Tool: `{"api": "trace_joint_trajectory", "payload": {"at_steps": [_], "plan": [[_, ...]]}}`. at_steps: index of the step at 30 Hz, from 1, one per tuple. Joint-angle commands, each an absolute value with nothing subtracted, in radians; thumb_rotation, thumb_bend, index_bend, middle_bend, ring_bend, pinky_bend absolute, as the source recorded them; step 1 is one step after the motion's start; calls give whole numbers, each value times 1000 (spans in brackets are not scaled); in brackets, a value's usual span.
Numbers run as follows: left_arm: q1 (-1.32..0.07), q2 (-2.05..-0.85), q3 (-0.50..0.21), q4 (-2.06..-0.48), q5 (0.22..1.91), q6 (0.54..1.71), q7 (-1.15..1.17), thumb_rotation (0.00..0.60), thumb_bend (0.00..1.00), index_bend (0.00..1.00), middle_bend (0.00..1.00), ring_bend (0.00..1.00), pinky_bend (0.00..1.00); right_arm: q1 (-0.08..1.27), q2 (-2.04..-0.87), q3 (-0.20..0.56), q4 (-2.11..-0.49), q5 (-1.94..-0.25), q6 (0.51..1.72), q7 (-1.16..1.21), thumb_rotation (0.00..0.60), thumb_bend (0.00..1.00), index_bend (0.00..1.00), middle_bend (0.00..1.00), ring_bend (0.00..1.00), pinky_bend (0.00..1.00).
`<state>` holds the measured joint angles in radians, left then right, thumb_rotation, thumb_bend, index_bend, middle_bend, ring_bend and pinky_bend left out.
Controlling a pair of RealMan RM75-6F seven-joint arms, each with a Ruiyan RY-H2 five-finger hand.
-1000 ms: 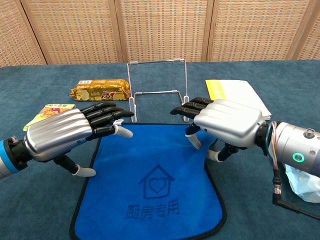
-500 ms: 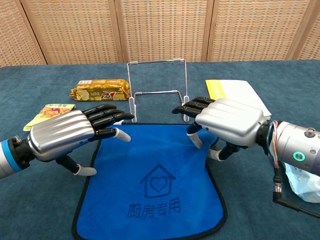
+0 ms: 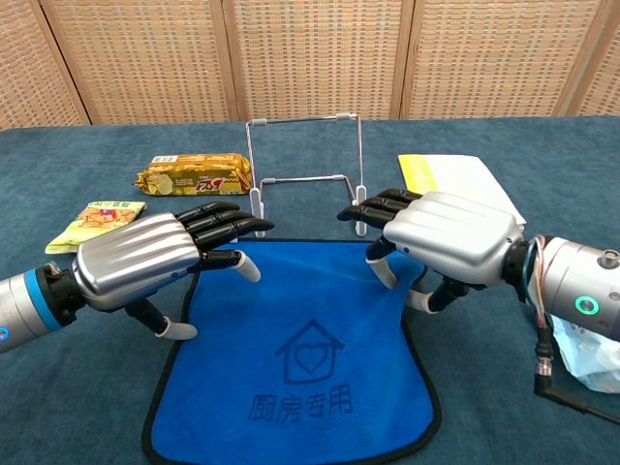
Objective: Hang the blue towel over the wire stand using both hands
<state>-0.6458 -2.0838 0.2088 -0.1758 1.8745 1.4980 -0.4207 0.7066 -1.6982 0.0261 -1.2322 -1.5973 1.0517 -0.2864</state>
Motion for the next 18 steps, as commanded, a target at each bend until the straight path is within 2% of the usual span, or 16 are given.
{"api": "trace_joint_trajectory", "payload": {"at_steps": [1, 8, 18], "plan": [[-648, -2087, 211, -176, 1872, 1495, -419, 600, 148, 321, 0, 0, 0, 706, -1697, 25, -1235, -1599, 1053, -287, 600, 517, 684, 58, 0, 54], [-657, -2098, 215, -176, 1862, 1488, -413, 600, 250, 352, 0, 0, 0, 703, -1692, 27, -1243, -1597, 1057, -286, 600, 517, 684, 59, 0, 54], [-662, -2095, 219, -177, 1850, 1489, -417, 600, 290, 378, 0, 0, 0, 702, -1692, 26, -1240, -1598, 1056, -284, 600, 517, 684, 58, 0, 54]]}}
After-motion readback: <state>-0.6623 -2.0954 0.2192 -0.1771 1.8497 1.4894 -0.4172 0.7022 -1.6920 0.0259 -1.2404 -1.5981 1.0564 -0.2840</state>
